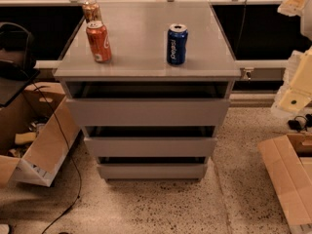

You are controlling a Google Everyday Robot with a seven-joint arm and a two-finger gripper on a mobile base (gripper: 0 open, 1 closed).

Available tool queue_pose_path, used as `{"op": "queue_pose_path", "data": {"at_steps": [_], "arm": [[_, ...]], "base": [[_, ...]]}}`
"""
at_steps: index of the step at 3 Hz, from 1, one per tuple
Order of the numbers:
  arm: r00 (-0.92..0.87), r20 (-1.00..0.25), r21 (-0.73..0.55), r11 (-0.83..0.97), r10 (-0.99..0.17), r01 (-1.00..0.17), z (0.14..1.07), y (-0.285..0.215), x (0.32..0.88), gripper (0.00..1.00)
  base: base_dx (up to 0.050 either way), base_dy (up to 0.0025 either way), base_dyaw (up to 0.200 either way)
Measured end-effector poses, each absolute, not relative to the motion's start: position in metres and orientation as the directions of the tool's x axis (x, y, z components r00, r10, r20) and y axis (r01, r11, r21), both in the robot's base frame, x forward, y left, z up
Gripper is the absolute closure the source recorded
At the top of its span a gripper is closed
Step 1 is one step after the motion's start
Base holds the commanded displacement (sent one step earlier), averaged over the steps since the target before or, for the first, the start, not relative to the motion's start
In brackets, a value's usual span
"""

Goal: Move pepsi can near coke can

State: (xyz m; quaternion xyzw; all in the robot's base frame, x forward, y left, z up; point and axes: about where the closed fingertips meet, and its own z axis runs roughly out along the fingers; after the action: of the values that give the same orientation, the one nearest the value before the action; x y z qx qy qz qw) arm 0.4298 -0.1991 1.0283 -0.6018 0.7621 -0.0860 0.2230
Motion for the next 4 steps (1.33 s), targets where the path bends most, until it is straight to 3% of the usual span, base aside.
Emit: {"op": "queue_pose_path", "data": {"at_steps": [1,4], "arm": [[-0.176,-0.236,-0.4,0.261,-0.956,-0.879,1.0283,-0.1991,0.4298,0.0],[-0.176,-0.236,-0.4,0.261,-0.956,-0.879,1.0283,-0.1991,0.4298,0.0]], "base": [[0.033,0.0,0.0],[0.05,-0.00001,0.0]]}}
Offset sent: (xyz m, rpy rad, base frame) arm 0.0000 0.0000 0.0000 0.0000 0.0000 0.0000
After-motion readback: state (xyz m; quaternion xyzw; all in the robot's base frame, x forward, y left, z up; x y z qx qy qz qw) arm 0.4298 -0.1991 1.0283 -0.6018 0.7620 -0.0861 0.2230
